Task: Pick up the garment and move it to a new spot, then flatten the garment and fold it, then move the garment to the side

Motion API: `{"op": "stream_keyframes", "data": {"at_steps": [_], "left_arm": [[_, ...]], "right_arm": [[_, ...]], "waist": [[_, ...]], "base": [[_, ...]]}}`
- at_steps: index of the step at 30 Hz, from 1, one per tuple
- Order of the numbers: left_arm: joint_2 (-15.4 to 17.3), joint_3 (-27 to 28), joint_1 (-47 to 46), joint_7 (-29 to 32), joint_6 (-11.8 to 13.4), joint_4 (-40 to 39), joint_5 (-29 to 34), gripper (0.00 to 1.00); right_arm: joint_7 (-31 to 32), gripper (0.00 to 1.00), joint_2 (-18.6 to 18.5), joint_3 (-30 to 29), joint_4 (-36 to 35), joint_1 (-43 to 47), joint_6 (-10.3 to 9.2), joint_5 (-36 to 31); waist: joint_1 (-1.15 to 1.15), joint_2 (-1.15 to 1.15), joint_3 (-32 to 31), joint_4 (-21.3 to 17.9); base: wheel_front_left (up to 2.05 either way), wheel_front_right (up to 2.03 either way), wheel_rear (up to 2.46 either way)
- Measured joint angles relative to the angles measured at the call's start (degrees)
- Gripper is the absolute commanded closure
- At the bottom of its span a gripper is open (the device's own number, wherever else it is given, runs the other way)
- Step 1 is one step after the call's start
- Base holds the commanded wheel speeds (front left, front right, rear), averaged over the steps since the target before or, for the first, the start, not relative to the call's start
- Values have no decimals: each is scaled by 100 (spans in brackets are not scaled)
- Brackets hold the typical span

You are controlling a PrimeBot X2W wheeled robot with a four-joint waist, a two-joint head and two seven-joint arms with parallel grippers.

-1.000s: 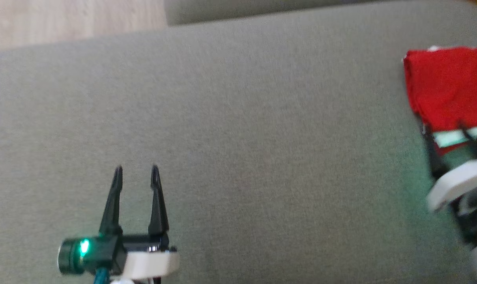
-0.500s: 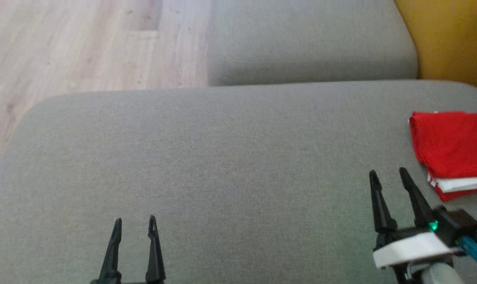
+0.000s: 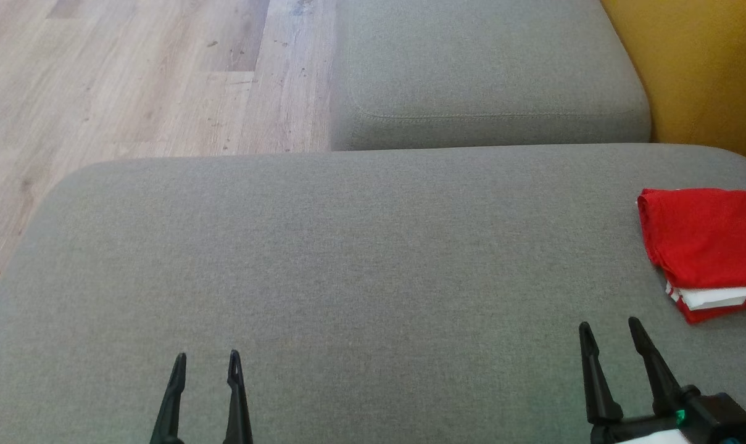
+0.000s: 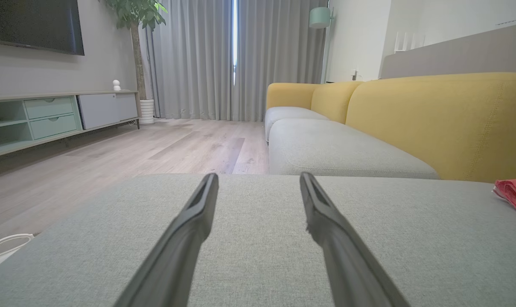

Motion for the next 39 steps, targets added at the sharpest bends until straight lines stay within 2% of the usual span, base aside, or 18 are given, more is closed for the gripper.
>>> {"op": "stream_keyframes", "data": {"at_steps": [11, 12, 17, 39], "left_arm": [[0, 24, 19, 0, -12, -9, 82, 0], [0, 24, 31, 0, -42, -5, 93, 100], [-1, -8, 159, 2, -47, 441, 64, 100], [23, 100, -81, 281, -256, 662, -1534, 100]], "right_arm": [[0, 0, 52, -87, 9, -1, 0, 1], [0, 100, 54, -87, 11, -1, 0, 1], [26, 100, 55, -40, 460, 115, 0, 19], [289, 100, 49, -90, 613, -59, -1, 1558]], "waist": [[1, 0, -26, -15], [1, 0, -28, -19], [1, 0, -23, -24], [1, 0, 93, -93]], "base": [[0, 0, 0], [0, 0, 0], [0, 0, 0], [0, 0, 0]]}}
